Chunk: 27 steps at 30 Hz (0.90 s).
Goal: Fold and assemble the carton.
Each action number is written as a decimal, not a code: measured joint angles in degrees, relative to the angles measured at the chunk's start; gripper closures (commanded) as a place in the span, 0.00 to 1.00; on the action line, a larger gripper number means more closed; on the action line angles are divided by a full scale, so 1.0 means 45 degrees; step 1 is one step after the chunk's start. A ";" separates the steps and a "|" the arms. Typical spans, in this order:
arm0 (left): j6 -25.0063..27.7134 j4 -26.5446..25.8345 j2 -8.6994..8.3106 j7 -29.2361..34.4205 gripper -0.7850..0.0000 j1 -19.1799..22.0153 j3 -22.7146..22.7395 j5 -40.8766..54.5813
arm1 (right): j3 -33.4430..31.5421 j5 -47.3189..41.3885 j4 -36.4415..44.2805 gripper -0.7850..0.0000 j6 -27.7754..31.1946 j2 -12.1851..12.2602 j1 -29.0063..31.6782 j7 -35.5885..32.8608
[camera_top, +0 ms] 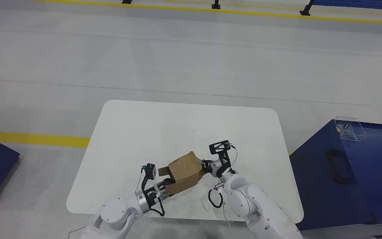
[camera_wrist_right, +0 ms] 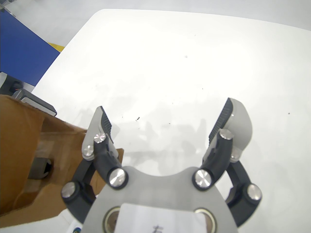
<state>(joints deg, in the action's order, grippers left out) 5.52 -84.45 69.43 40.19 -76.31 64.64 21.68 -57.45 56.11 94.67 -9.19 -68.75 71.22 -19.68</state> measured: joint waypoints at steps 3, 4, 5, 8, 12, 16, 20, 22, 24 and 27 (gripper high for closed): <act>0.0008 0.0019 0.0001 -0.0009 1.00 0.0016 -0.0010 -0.0003 | -0.0039 0.0075 0.0287 0.00 0.0010 -0.0008 0.0201 -0.0097; 0.0012 0.0024 0.0002 -0.0016 1.00 0.0020 -0.0015 -0.0004 | -0.0033 0.0123 0.0405 0.00 0.0002 -0.0016 0.0291 -0.0103; 0.0014 0.0028 0.0002 -0.0017 1.00 0.0024 -0.0019 -0.0004 | -0.0031 0.0141 0.0484 0.00 0.0001 -0.0021 0.0355 -0.0112; 0.0013 0.0046 0.0003 0.0010 1.00 0.0037 -0.0024 0.0024 | -0.0009 0.0242 0.0628 0.00 -0.0061 -0.0052 0.0490 -0.0106; -0.0079 0.0080 0.0001 0.0151 1.00 0.0065 -0.0042 0.0122 | 0.0130 0.0381 0.0633 0.00 -0.0346 -0.0146 0.0536 0.0187; -0.0130 0.0183 -0.0007 0.0320 1.00 0.0145 0.0007 0.0270 | 0.0476 0.0518 0.0477 0.00 -0.0557 -0.0285 0.0495 0.0433; -0.0122 0.0163 -0.0018 0.0328 1.00 0.0139 0.0051 0.0290 | 0.0695 0.0648 0.0357 0.00 -0.0568 -0.0386 0.0425 0.0449; -0.0136 0.0149 -0.0024 0.0339 1.00 0.0136 0.0077 0.0316 | 0.0749 0.0715 0.0324 0.00 -0.0582 -0.0423 0.0417 0.0478; -0.0180 0.0140 -0.0029 0.0368 1.00 0.0138 0.0091 0.0351 | 0.0750 0.0768 0.0306 0.00 -0.0587 -0.0455 0.0407 0.0480; -0.0232 0.0122 -0.0034 0.0364 1.00 0.0158 0.0093 0.0329 | 0.0573 0.0649 0.0372 0.00 -0.0583 -0.0481 0.0446 0.0560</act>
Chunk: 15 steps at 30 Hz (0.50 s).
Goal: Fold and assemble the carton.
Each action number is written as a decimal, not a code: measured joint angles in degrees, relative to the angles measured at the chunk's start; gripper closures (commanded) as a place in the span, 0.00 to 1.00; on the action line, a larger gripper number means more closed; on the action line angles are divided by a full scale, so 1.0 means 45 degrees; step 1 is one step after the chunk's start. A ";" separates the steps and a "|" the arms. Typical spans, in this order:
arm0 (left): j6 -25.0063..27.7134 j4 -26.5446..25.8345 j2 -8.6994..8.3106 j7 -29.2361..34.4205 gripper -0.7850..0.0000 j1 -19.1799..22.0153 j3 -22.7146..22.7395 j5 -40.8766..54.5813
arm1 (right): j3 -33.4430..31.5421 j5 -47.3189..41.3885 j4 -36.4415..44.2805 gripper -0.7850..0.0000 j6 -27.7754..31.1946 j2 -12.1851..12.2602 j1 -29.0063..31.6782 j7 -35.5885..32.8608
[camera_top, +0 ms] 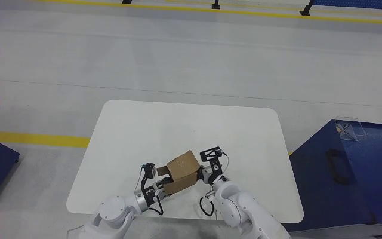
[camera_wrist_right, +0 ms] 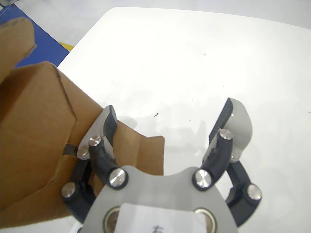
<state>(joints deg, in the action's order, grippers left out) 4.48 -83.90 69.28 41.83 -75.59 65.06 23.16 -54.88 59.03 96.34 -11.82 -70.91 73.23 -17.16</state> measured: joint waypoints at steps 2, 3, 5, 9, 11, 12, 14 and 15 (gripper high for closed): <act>-0.0053 -0.0030 0.0000 -0.0020 1.00 0.0008 -0.0007 0.0016 | -0.0194 -0.0092 0.0041 0.00 -0.0086 -0.0009 0.0083 0.0150; -0.0070 -0.0041 0.0001 -0.0016 1.00 0.0009 -0.0007 0.0044 | -0.0281 -0.0145 0.0046 0.00 -0.0142 -0.0014 0.0120 0.0212; -0.0115 -0.0047 0.0001 0.0028 1.00 0.0016 0.0000 0.0147 | -0.0541 -0.0368 0.0018 0.00 -0.0260 -0.0026 0.0172 0.0333; -0.0409 -0.0033 -0.0003 0.0392 1.00 0.0082 0.0071 0.0648 | -0.1257 -0.1027 -0.0142 0.00 -0.0689 -0.0044 0.0224 0.0581; -0.0530 -0.0059 -0.0022 0.0577 1.00 0.0114 0.0205 0.0939 | -0.1615 -0.1366 -0.0358 0.00 -0.0899 -0.0048 0.0200 0.0420; -0.0576 -0.0074 -0.0030 0.0646 1.00 0.0125 0.0263 0.1052 | -0.1732 -0.1497 -0.0500 0.00 -0.0980 -0.0051 0.0167 0.0259; -0.0646 -0.0099 -0.0048 0.0754 1.00 0.0145 0.0373 0.1226 | -0.1860 -0.1605 -0.0921 0.00 -0.1099 -0.0065 0.0001 -0.0197; -0.0660 -0.0107 -0.0053 0.0773 1.00 0.0147 0.0397 0.1250 | -0.1824 -0.1553 -0.1109 0.00 -0.1084 -0.0077 -0.0068 -0.0355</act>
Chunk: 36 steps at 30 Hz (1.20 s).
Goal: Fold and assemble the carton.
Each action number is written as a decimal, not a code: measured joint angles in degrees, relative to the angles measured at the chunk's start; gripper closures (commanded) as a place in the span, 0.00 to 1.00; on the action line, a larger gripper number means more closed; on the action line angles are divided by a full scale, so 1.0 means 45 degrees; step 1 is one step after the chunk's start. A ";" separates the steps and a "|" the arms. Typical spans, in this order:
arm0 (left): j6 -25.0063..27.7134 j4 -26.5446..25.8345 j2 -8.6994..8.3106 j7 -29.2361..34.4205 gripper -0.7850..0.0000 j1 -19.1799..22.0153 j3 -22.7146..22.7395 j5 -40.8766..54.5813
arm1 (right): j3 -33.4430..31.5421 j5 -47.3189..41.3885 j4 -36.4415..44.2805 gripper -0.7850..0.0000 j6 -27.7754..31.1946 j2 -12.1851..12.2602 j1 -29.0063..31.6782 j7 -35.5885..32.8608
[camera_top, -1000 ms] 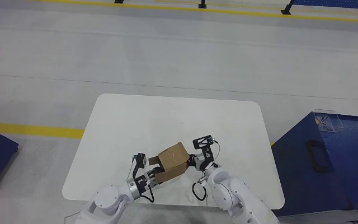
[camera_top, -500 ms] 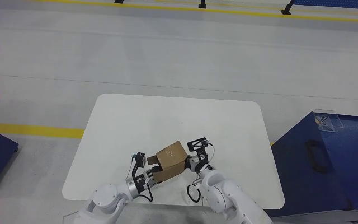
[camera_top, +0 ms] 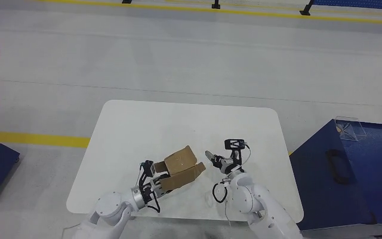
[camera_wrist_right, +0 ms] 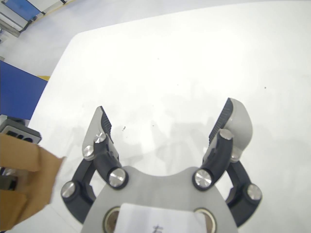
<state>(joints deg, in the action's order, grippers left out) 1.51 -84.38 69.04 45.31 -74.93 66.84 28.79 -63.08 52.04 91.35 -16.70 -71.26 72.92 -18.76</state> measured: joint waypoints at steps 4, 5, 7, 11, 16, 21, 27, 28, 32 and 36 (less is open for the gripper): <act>-0.0034 0.0029 0.0004 -0.0045 1.00 0.0023 -0.0057 -0.0012 | 0.0419 -0.0261 -0.0527 0.00 0.0897 -0.0075 -0.0172 -0.0850; -0.0066 0.0054 0.0011 -0.0059 1.00 0.0040 -0.0100 -0.0017 | 0.0453 -0.0488 -0.0556 0.00 0.1162 -0.0088 -0.0178 -0.1031; -0.0165 0.0097 0.0027 -0.0009 1.00 0.0096 -0.0194 0.0040 | 0.0445 -0.1114 -0.0564 0.00 0.1782 -0.0103 -0.0179 -0.1498; -0.0164 0.0132 0.0041 -0.0043 1.00 0.0147 -0.0263 0.0062 | 0.0208 -0.2273 -0.0461 0.00 0.2729 -0.0087 -0.0211 -0.2455; -0.0172 0.0175 0.0054 -0.0126 1.00 0.0194 -0.0344 0.0037 | -0.0332 -0.3374 -0.0043 0.00 0.3530 -0.0001 -0.0127 -0.3350; -0.0141 0.0232 0.0079 -0.0243 1.00 0.0226 -0.0459 0.0014 | -0.0893 -0.4031 0.0278 0.00 0.3821 0.0092 -0.0038 -0.3824; -0.0102 0.0280 0.0106 -0.0370 1.00 0.0282 -0.0588 -0.0050 | -0.1200 -0.4279 0.0652 0.00 0.3957 0.0156 0.0106 -0.3950; -0.0088 0.0280 0.0107 -0.0380 1.00 0.0285 -0.0598 -0.0063 | -0.1245 -0.4287 0.0717 0.00 0.3974 0.0167 0.0132 -0.3943; -0.0058 0.0274 0.0113 -0.0470 1.00 0.0285 -0.0632 -0.0130 | -0.1382 -0.4318 0.0947 0.00 0.3989 0.0200 0.0226 -0.3874; 0.0013 0.0222 0.0125 -0.0711 1.00 0.0267 -0.0734 -0.0407 | -0.1488 -0.4341 0.1236 0.00 0.4022 0.0233 0.0326 -0.3893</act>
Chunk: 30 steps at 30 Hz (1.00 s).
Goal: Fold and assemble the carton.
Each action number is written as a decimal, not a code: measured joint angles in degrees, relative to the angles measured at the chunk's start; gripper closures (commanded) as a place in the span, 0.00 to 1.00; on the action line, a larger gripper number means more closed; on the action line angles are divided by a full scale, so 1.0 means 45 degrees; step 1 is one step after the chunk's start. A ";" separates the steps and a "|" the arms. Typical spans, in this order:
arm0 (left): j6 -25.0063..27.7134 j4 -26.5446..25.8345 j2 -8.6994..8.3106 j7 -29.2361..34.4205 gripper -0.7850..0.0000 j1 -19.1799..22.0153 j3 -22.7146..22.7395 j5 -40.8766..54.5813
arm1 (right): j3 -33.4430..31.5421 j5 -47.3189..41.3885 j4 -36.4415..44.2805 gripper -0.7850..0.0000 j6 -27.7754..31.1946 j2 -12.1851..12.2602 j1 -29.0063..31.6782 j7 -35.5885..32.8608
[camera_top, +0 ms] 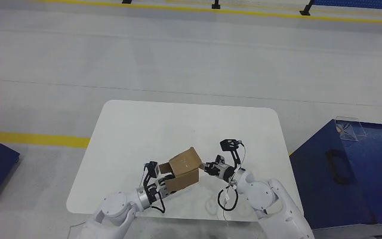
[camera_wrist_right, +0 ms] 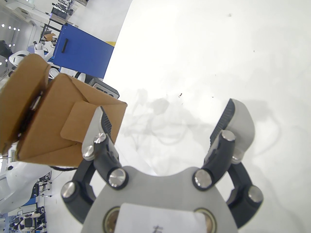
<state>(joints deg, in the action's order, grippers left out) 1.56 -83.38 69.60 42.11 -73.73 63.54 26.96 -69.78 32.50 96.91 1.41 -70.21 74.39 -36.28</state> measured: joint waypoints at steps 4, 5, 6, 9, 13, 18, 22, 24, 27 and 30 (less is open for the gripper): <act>0.0010 -0.0017 0.0018 -0.0131 1.00 -0.0003 -0.0099 -0.0109 | 0.0025 0.0100 0.0263 0.00 -0.0067 0.0016 0.0001 -0.0068; 0.0004 -0.0008 0.0021 -0.0144 1.00 0.0008 -0.0111 -0.0124 | 0.0041 0.0105 0.0323 0.00 -0.0081 0.0017 -0.0001 -0.0088; -0.0001 0.0004 0.0023 -0.0154 1.00 0.0020 -0.0123 -0.0141 | 0.0053 0.0094 0.0382 0.00 -0.0090 0.0019 -0.0002 -0.0118; -0.0006 0.0042 0.0029 -0.0178 1.00 0.0055 -0.0141 -0.0173 | 0.0054 0.0115 0.0562 0.00 -0.0145 0.0032 -0.0002 -0.0191; 0.0002 0.0059 0.0028 -0.0168 1.00 0.0072 -0.0117 -0.0155 | 0.0056 0.0190 0.0708 0.00 -0.0224 0.0048 0.0011 -0.0230; 0.0003 0.0065 0.0021 -0.0134 1.00 0.0072 -0.0077 -0.0136 | 0.0061 0.0307 0.0787 0.00 -0.0278 0.0062 0.0028 -0.0135; 0.0026 0.0089 0.0020 -0.0116 1.00 0.0077 -0.0057 -0.0111 | 0.0029 0.0291 0.0783 0.00 -0.0337 0.0074 0.0023 -0.0136; 0.0026 0.0096 0.0020 -0.0092 1.00 0.0083 -0.0052 -0.0089 | 0.0037 0.0314 0.0760 0.00 -0.0351 0.0078 0.0012 -0.0151; 0.0056 0.0103 0.0020 -0.0037 1.00 0.0093 -0.0047 -0.0049 | 0.0075 0.0343 0.0693 0.00 -0.0376 0.0080 -0.0020 -0.0156; 0.0026 0.0112 0.0020 0.0117 1.00 0.0114 -0.0033 0.0079 | 0.0113 0.0281 0.0608 0.00 -0.0419 0.0075 -0.0069 -0.0166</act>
<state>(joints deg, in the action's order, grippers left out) 1.68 -82.88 69.70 42.64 -73.22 63.39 27.31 -69.27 33.76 99.65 -0.48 -69.87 74.08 -37.03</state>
